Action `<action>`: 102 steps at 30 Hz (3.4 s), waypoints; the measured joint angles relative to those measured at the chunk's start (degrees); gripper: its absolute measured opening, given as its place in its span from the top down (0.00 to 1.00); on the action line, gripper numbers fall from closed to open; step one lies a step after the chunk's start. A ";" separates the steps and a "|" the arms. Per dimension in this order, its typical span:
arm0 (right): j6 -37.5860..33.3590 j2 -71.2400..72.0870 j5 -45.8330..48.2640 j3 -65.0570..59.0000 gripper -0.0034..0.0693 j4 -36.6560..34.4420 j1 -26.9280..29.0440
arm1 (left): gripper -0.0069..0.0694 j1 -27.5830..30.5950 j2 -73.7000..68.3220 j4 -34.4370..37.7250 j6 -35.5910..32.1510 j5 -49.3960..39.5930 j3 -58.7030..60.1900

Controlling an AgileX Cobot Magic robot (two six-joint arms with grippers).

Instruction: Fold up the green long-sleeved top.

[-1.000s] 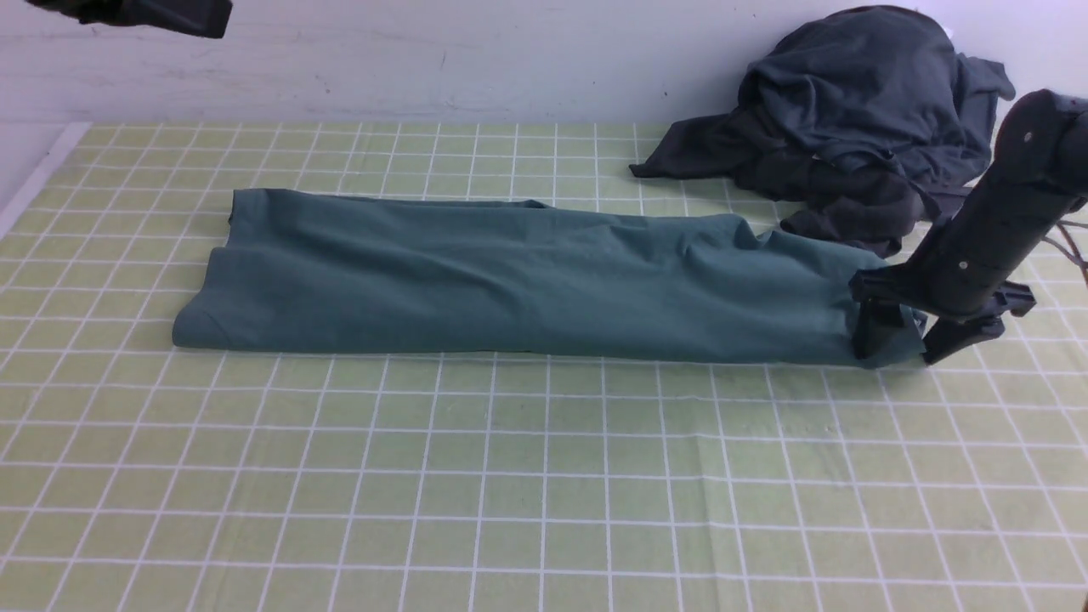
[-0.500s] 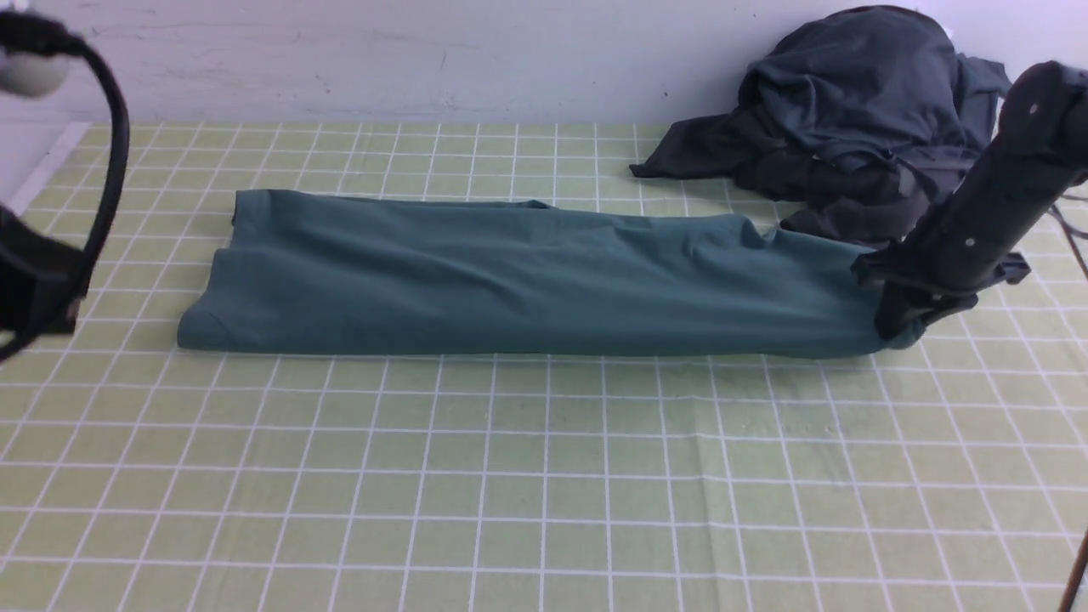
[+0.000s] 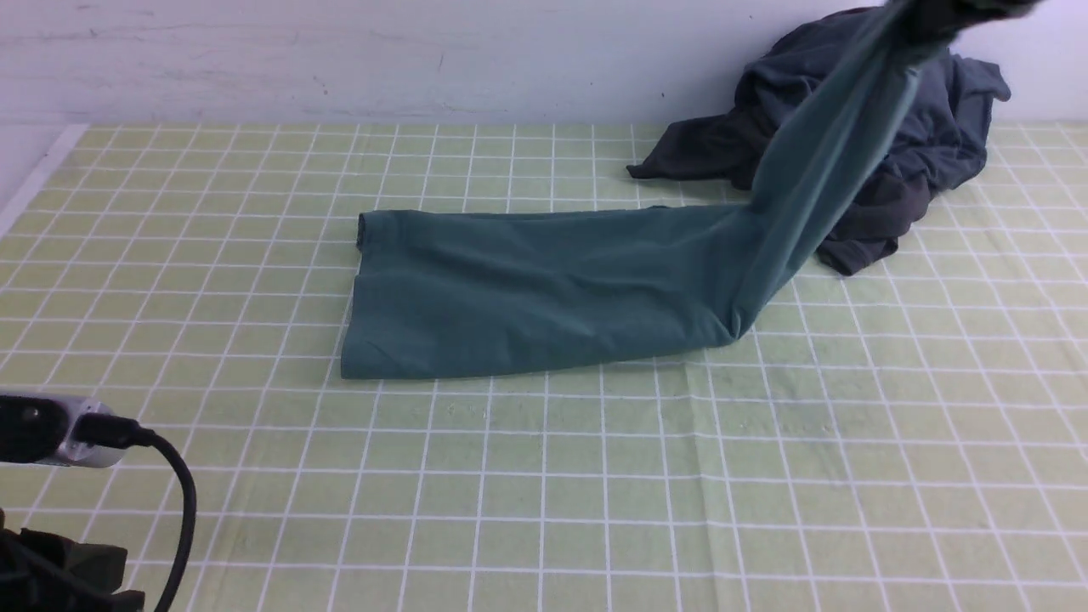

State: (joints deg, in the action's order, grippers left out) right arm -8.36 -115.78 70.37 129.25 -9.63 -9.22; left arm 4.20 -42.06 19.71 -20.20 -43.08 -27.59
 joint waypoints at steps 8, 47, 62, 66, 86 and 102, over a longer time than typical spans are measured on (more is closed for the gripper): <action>-3.12 -9.80 -13.52 0.25 0.93 -1.43 -19.47 | 0.91 -3.62 0.25 1.28 0.34 1.13 0.12; 0.51 -28.05 -27.26 1.35 0.96 -5.52 -29.95 | 0.91 -3.67 0.31 7.87 0.18 2.76 0.12; -19.45 -14.31 -20.22 10.73 0.97 -16.04 -25.06 | 0.91 -3.67 26.92 9.30 -18.06 5.48 1.64; -18.91 0.23 -15.41 11.67 0.97 -18.38 -17.74 | 0.91 -3.67 39.14 9.30 -20.54 11.02 7.09; -15.87 56.64 -29.74 -64.43 0.97 -2.73 -4.35 | 0.91 -9.18 42.85 9.24 -20.73 17.74 10.41; -36.44 100.24 -61.90 -104.56 0.97 -26.18 -15.20 | 0.91 -9.42 42.85 9.24 -20.73 17.64 10.41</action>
State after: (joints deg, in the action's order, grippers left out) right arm -44.79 -15.54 8.47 24.69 -35.82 -24.42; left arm -5.23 0.79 28.95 -40.94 -25.45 -17.18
